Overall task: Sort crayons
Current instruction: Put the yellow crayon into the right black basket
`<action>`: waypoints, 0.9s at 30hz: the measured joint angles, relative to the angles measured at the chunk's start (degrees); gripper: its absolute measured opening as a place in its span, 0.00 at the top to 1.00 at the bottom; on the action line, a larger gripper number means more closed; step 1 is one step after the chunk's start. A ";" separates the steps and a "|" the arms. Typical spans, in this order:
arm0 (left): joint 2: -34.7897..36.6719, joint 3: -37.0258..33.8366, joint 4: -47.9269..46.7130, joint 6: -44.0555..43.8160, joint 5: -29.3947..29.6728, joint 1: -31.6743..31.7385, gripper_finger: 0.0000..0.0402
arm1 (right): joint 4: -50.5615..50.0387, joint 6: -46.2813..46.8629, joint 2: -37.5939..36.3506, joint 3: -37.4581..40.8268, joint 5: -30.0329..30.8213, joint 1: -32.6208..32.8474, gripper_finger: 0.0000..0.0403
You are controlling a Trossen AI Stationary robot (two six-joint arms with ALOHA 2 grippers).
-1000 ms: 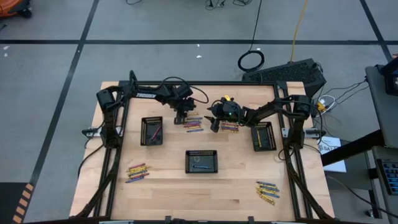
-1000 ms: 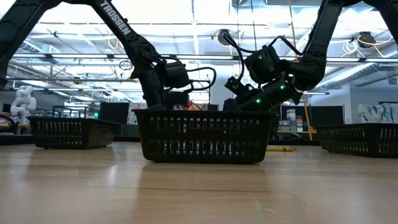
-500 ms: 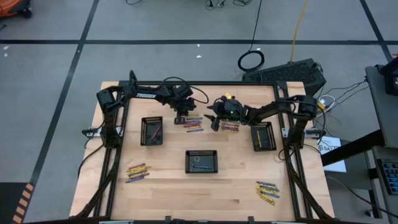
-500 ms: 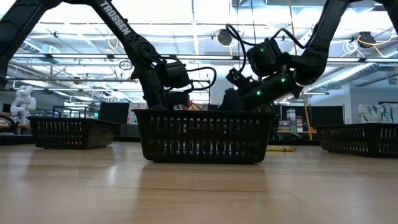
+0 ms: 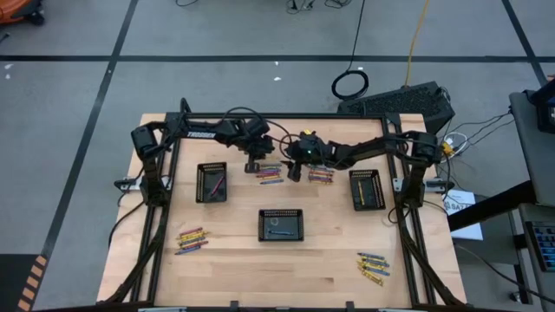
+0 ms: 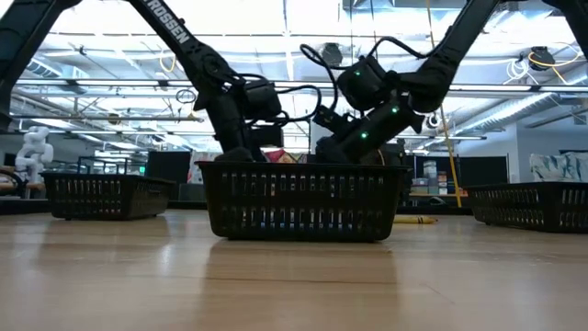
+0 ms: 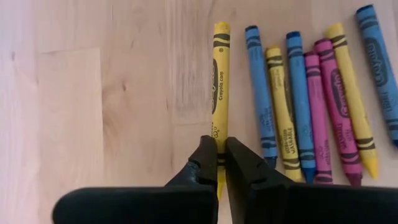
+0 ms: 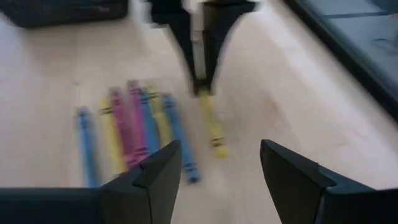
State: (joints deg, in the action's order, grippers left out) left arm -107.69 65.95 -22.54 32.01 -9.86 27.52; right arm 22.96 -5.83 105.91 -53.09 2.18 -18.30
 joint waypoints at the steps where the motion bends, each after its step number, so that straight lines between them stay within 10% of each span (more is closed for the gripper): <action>1: 0.01 0.00 0.09 0.00 -0.03 -0.22 0.99 | -0.78 -0.24 0.00 -0.25 0.40 -0.10 0.49; 16: 0.13 0.10 1.45 -0.04 -0.43 -1.81 0.99 | -0.38 -1.22 0.04 0.72 -3.90 0.03 0.52; 27: 0.19 0.15 2.90 -0.04 -0.43 -1.81 0.99 | 19.98 4.43 0.11 10.57 -3.79 0.03 0.56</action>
State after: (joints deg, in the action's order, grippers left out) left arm -107.50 66.11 -19.64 31.97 -10.28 25.71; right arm 42.94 -1.40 106.02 -42.52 -1.61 -18.26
